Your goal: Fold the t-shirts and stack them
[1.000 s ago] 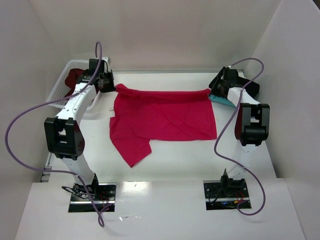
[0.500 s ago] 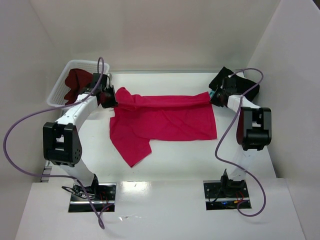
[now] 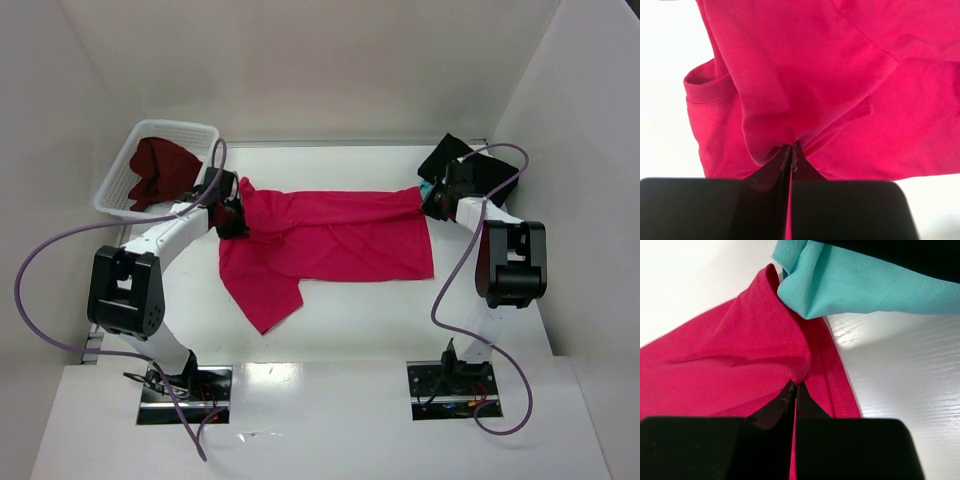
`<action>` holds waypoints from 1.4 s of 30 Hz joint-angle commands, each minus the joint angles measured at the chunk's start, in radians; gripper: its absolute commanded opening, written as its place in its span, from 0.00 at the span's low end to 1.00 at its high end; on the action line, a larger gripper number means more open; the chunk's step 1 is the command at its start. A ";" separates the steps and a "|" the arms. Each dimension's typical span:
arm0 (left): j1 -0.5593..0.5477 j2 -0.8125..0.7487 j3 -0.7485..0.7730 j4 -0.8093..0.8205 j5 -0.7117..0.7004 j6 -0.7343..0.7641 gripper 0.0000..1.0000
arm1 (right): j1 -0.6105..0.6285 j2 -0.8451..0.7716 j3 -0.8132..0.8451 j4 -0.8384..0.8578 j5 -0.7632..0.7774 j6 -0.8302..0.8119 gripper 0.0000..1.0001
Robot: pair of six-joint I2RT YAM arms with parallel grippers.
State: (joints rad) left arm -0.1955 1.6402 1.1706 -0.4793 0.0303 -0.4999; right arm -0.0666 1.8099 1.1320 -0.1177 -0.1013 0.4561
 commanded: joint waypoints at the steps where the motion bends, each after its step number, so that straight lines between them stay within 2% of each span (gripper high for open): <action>1: 0.001 -0.060 -0.015 0.008 -0.030 -0.048 0.00 | -0.010 -0.050 -0.011 0.044 0.022 0.007 0.00; 7: 0.001 -0.069 -0.037 0.008 -0.040 -0.068 0.00 | -0.010 -0.041 -0.011 0.035 0.031 0.007 0.00; 12: 0.001 -0.059 -0.037 0.039 0.020 -0.068 0.00 | -0.010 -0.023 -0.031 0.044 0.031 0.007 0.00; 25: 0.001 -0.037 -0.048 0.048 0.016 -0.077 0.00 | -0.010 -0.004 -0.040 0.012 0.070 0.007 0.00; 26: 0.001 -0.037 -0.048 0.039 0.016 -0.077 0.14 | -0.010 -0.004 -0.031 0.012 0.071 0.007 0.00; 28: 0.001 -0.054 -0.057 0.039 0.025 -0.077 0.49 | -0.010 -0.004 -0.031 0.012 0.071 0.007 0.06; 30: 0.001 -0.100 -0.057 0.039 0.007 -0.077 0.63 | -0.010 -0.014 -0.031 0.012 0.071 0.007 0.15; 32: 0.001 -0.144 -0.034 0.030 -0.003 -0.077 0.72 | -0.010 -0.014 -0.018 0.001 0.071 0.007 0.24; 33: 0.001 -0.155 -0.022 0.030 -0.021 -0.077 0.75 | -0.010 -0.023 -0.018 0.001 0.071 0.007 0.41; 36: 0.036 -0.155 0.029 0.040 -0.043 -0.066 0.79 | -0.010 -0.055 -0.009 0.001 0.060 0.016 0.51; 37: 0.036 -0.145 0.044 0.051 -0.043 -0.055 0.79 | -0.010 -0.082 -0.009 0.001 0.060 0.016 0.63; 38: 0.047 -0.113 0.061 0.051 -0.052 -0.055 0.80 | -0.010 -0.095 0.000 0.013 0.060 0.016 0.69; 40: 0.057 -0.071 0.116 0.062 -0.070 -0.046 0.80 | -0.010 -0.118 0.018 0.023 0.051 0.016 0.79; 42: 0.067 -0.007 0.152 0.083 -0.079 -0.046 0.80 | -0.010 -0.129 0.051 0.023 0.039 0.004 0.80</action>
State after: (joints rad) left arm -0.1452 1.5642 1.2572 -0.4419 -0.0143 -0.5720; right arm -0.0689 1.7714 1.1118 -0.1276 -0.0612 0.4744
